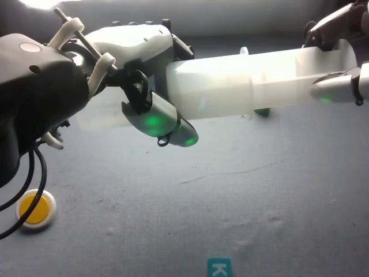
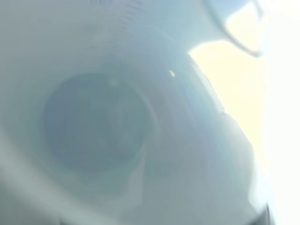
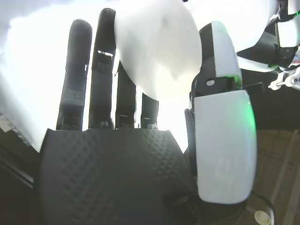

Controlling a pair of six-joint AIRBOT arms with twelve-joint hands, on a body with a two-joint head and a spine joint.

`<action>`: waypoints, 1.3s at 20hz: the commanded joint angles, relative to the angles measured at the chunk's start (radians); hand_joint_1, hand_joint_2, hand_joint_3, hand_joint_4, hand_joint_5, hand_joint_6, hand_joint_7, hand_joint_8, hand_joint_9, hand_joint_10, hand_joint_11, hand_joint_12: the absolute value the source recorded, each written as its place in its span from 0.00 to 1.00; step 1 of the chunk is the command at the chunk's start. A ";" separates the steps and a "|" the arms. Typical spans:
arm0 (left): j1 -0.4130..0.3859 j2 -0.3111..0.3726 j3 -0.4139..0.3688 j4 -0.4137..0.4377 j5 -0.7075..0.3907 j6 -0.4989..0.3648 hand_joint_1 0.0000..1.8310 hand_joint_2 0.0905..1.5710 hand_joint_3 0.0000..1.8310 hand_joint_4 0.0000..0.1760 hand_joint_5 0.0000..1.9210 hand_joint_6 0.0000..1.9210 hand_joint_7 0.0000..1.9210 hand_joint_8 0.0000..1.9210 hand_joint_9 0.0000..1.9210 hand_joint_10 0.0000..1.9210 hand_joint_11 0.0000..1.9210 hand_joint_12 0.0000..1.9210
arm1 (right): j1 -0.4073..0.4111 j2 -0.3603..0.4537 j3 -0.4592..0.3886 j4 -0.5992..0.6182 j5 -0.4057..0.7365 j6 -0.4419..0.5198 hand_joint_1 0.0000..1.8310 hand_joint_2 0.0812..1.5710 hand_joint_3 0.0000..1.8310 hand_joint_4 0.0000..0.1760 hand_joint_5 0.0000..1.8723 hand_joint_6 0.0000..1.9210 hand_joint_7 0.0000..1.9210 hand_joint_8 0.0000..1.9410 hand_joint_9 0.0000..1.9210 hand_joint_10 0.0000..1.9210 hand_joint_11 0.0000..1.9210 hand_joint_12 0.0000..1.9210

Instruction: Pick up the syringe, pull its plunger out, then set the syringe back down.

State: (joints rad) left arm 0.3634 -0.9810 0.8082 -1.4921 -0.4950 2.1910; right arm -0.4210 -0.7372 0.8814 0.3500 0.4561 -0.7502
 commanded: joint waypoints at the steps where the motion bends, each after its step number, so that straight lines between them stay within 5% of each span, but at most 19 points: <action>1: -0.014 0.009 0.003 0.051 -0.053 0.017 0.75 0.70 0.00 0.00 0.50 0.51 0.52 0.45 0.43 0.70 0.26 0.72 | 0.012 0.026 0.008 0.021 0.130 -0.003 0.68 0.70 0.00 0.00 0.51 0.45 0.51 0.62 0.40 0.53 0.21 0.73; 6: -0.014 0.009 0.004 0.051 -0.053 0.019 0.75 0.70 0.00 0.00 0.49 0.52 0.52 0.45 0.43 0.70 0.26 0.71 | 0.012 0.050 0.008 0.028 0.130 -0.003 0.66 0.73 0.00 0.00 0.48 0.52 0.46 0.67 0.37 0.52 0.19 0.74; 23: -0.010 0.009 0.004 0.051 -0.053 0.028 0.75 0.69 0.00 0.00 0.50 0.50 0.53 0.45 0.44 0.70 0.27 0.72 | -0.005 0.100 0.009 0.062 0.128 -0.002 0.67 0.72 0.00 0.00 0.49 0.49 0.48 0.65 0.38 0.51 0.19 0.75; 24: -0.010 0.009 0.004 0.051 -0.053 0.028 0.75 0.69 0.00 0.00 0.51 0.48 0.54 0.43 0.45 0.68 0.28 0.71 | -0.005 0.100 0.008 0.062 0.125 -0.001 0.67 0.72 0.00 0.00 0.49 0.49 0.48 0.65 0.39 0.52 0.19 0.75; 26: -0.011 0.009 0.005 0.051 -0.053 0.028 0.67 0.68 0.00 0.08 0.53 0.48 0.53 0.50 0.47 0.45 0.28 0.71 | -0.005 0.100 0.008 0.062 0.120 0.002 0.67 0.72 0.00 0.00 0.49 0.49 0.48 0.65 0.39 0.52 0.20 0.75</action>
State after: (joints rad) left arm 0.3634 -0.9810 0.8082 -1.4887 -0.5106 2.2032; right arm -0.4294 -0.6582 0.8768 0.3813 0.4347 -0.7570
